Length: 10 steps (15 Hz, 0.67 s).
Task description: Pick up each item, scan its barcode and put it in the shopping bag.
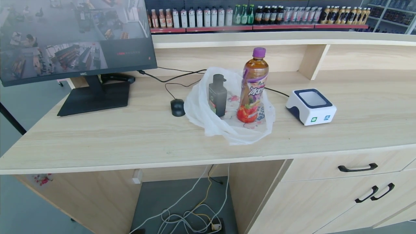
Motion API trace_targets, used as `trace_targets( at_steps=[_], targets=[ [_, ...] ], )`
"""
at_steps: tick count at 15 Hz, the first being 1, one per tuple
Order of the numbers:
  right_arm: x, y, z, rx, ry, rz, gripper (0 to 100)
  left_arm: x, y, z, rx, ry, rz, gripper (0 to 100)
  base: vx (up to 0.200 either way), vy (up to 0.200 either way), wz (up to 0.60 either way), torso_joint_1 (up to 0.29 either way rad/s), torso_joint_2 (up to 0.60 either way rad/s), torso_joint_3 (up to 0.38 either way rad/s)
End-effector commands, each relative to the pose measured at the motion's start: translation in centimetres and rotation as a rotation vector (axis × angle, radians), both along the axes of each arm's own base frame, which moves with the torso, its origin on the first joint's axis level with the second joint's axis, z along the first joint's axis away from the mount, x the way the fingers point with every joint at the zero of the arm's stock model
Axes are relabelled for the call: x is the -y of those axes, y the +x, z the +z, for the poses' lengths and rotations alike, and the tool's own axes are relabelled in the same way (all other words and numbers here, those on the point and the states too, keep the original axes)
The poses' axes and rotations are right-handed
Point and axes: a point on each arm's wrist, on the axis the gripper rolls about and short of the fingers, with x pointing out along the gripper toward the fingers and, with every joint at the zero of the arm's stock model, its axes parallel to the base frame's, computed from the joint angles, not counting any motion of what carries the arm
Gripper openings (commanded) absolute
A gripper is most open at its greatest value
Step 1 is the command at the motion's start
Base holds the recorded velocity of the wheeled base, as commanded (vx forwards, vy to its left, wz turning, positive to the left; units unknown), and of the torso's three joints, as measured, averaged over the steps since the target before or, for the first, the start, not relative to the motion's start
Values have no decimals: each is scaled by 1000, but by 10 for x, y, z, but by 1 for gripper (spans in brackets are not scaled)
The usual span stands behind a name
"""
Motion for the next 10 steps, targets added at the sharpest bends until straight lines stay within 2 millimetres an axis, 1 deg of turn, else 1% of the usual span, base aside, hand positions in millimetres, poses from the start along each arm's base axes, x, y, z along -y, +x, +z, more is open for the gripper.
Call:
trace_targets(
  at_steps=[1, 10],
  targets=[
    [0, 0, 0, -1, 0, 0, 100, 0, 0, 0, 0, -1, 0, 100, 0, -200, 0, 7, 7, 2],
    [0, 0, 0, 0, 7, 0, 100, 0, 0, 0, 0, -4, 0, 100, 0, -200, 0, 1, 3, 1]
  ],
)
